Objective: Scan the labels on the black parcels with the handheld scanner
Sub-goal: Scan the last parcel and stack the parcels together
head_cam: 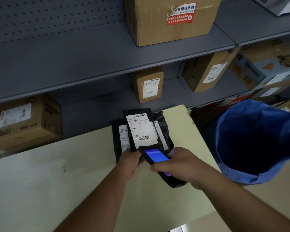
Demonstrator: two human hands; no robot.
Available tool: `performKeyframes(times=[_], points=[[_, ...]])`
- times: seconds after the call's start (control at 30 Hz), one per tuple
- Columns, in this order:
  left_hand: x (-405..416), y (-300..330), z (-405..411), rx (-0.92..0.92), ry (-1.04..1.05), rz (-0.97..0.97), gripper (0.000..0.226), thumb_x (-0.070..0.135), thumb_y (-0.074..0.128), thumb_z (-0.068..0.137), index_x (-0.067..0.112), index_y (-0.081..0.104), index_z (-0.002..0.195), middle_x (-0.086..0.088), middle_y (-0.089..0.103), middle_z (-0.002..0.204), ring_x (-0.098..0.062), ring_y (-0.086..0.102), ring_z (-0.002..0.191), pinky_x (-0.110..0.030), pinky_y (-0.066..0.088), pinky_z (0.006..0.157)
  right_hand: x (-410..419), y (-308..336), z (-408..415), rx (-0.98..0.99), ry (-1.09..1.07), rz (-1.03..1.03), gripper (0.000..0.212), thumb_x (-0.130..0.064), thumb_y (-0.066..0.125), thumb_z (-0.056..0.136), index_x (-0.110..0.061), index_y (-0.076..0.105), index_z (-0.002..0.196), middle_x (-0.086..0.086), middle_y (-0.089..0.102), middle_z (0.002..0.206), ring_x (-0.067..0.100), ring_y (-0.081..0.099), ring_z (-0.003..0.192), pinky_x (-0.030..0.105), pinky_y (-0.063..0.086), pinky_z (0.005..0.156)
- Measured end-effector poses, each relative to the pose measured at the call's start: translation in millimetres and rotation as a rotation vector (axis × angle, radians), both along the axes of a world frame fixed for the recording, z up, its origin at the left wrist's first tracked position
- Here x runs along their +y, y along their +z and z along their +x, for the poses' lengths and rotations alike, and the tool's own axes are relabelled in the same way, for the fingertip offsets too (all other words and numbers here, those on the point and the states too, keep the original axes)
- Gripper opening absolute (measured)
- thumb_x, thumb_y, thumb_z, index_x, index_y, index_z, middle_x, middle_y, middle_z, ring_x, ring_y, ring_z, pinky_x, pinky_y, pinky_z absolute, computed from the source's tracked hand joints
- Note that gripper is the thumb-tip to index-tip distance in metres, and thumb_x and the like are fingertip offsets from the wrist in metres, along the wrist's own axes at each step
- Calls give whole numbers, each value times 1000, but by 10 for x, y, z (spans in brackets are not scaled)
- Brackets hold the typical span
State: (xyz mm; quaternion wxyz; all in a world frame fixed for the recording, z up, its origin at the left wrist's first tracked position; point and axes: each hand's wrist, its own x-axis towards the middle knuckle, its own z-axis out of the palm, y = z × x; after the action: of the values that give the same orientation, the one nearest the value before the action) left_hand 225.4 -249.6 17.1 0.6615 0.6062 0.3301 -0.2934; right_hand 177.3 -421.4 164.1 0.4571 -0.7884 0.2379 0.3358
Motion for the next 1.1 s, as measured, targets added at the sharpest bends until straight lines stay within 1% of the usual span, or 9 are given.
performKeyframes(times=[0.2,0.33,0.4,0.5,0.6,0.7,0.83,1.0,1.1], points=[[137,25,-17,27,-13,40,25,11,66,98,11,74,122,-13,80,116,-26,77,103,-33,65,74,98,-30,7,0,24,10,53,-47,92,61,-7,79,93,0,71,72,14,66,63,28,50,64],[280,56,-64,14,-91,113,21,24,68,98,19,76,116,-7,81,116,-17,75,96,-43,64,96,211,-4,-14,-36,79,-14,41,-43,91,66,-9,75,82,-5,67,62,13,63,59,25,48,60],[363,104,-87,13,-90,124,36,29,72,92,18,73,126,-6,79,122,-15,75,98,-41,65,92,270,30,-27,-52,111,-33,32,-39,89,69,-16,68,72,-7,64,58,12,61,57,24,47,59],[505,120,-109,5,-70,143,73,37,79,70,16,66,138,-9,75,129,-21,74,112,-32,64,78,370,55,-47,-80,144,-63,31,-38,89,68,-18,65,72,-6,65,62,13,62,60,27,48,61],[671,193,-163,-17,-64,179,72,32,83,73,12,62,139,-9,73,127,-25,73,114,-35,65,84,495,57,-54,-89,172,-98,33,-40,88,67,-14,68,76,-4,67,64,14,61,60,28,48,61],[873,210,-238,-25,-37,219,43,22,82,89,11,64,127,-9,66,122,-25,68,108,-45,62,99,646,32,-72,-102,200,-131,31,-39,87,67,-16,66,71,-4,67,62,13,60,57,27,47,58],[1176,211,-371,-24,1,275,69,25,84,87,11,54,147,-11,65,133,-23,63,106,-43,61,100,861,-73,-118,-116,227,-176,35,-42,85,63,-16,63,69,-4,68,63,13,61,57,27,47,57],[1554,228,-556,-11,41,304,68,24,84,88,10,54,148,-12,67,128,-23,65,103,-43,61,101,1157,-188,-200,-96,267,-192,39,-43,86,61,-15,63,74,-5,68,61,11,62,57,26,46,56],[1786,238,-676,3,61,306,67,25,84,88,11,55,147,-8,67,115,-21,65,101,-42,61,100,1338,-259,-247,-80,276,-188,39,-43,86,61,-13,64,74,-5,66,56,10,61,53,26,46,54]])
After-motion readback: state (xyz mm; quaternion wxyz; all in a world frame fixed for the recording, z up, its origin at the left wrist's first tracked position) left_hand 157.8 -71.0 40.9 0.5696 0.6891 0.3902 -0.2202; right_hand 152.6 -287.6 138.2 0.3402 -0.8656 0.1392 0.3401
